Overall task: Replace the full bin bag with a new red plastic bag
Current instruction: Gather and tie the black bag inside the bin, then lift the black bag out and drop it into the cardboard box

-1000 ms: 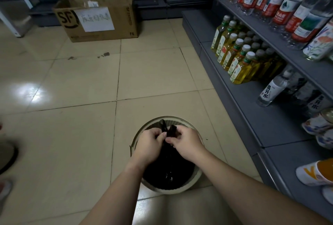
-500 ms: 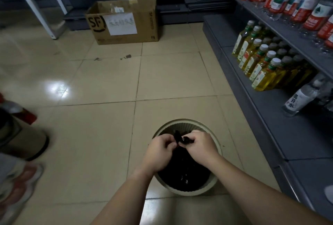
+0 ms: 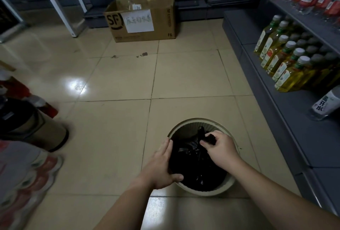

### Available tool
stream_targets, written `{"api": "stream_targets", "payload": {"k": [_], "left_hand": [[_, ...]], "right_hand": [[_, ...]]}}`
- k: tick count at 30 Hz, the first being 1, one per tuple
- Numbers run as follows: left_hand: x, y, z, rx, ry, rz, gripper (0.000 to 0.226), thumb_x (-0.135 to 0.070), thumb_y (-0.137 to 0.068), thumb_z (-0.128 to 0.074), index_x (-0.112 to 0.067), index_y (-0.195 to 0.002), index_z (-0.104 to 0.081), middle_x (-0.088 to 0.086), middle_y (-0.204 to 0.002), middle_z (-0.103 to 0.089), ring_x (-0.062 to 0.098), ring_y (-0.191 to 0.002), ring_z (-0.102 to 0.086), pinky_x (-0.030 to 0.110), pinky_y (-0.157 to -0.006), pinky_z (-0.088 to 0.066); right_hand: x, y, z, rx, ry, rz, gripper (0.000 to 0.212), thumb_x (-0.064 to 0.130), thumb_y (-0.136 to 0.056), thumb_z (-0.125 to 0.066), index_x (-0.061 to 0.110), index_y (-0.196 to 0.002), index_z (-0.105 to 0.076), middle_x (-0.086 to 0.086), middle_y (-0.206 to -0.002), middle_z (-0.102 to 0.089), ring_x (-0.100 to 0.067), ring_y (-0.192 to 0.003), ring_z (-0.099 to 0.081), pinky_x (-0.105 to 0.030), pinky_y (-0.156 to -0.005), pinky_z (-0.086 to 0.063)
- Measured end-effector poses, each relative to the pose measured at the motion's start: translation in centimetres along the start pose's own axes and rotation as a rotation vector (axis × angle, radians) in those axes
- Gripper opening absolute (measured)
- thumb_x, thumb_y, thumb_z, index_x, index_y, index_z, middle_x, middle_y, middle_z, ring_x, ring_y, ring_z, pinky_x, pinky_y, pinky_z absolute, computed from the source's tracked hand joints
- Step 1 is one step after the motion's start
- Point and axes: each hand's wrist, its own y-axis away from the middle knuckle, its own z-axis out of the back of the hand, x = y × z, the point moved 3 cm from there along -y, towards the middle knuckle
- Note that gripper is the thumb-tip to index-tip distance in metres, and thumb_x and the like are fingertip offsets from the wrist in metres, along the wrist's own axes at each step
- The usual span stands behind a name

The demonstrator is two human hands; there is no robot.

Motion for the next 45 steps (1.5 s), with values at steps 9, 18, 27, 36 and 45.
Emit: {"api": "stream_targets", "payload": {"k": [9,18,27,36,45], "left_hand": [[2.0,-1.0,-1.9,-0.018,-0.039,-0.042,0.129,-0.092,-0.067,-0.043,-0.019,-0.157,0.015,-0.007,-0.160,0.028,0.008,-0.145,0.028,0.045,-0.121,0.005],[-0.5,-0.2,1.6,0.028,0.238,0.099,0.136,-0.068,-0.066,-0.075,-0.026,-0.156,0.019,-0.002,-0.168,0.013,0.011,-0.152,0.012,0.058,-0.121,0.004],[-8.2,4.9,18.0,-0.059,0.486,0.151,0.116,-0.048,-0.065,-0.084,-0.051,-0.150,-0.006,-0.054,-0.144,-0.012,-0.011,-0.137,-0.018,0.041,-0.113,-0.022],[-17.5,11.3,42.2,-0.124,0.693,0.090,0.116,-0.040,-0.064,-0.086,-0.036,-0.157,-0.017,-0.019,-0.158,-0.031,-0.001,-0.145,-0.026,0.030,-0.120,-0.027],[-16.3,9.6,57.1,-0.163,0.738,0.062,0.115,-0.028,-0.066,-0.090,-0.034,-0.151,-0.014,-0.009,-0.156,-0.024,-0.001,-0.143,-0.023,-0.002,-0.104,-0.019]], "right_hand": [[2.9,-0.1,1.7,-0.056,-0.056,0.017,0.021,0.005,-0.072,-0.082,0.020,-0.073,-0.068,0.004,-0.075,-0.063,-0.029,-0.074,-0.067,-0.043,-0.074,-0.056],[10.8,-0.6,6.7,-0.030,-0.018,-0.125,0.038,0.008,-0.078,-0.076,0.036,-0.069,-0.053,-0.005,-0.084,-0.066,-0.032,-0.079,-0.067,-0.037,-0.077,-0.053],[26.9,-1.1,14.3,0.022,-0.028,-0.188,0.032,0.014,-0.081,-0.074,0.036,-0.067,-0.053,-0.007,-0.087,-0.070,-0.030,-0.079,-0.068,-0.048,-0.080,-0.055],[48.3,-2.5,24.1,-0.041,-0.102,-0.193,0.030,0.018,-0.081,-0.075,0.046,-0.077,-0.065,0.005,-0.066,-0.070,-0.017,-0.067,-0.069,-0.035,-0.066,-0.053],[61.5,-8.4,26.4,0.027,-0.211,-0.157,0.009,0.013,-0.087,-0.070,0.013,-0.095,-0.067,-0.004,-0.075,-0.074,-0.013,-0.060,-0.070,-0.022,-0.057,-0.051]]}}
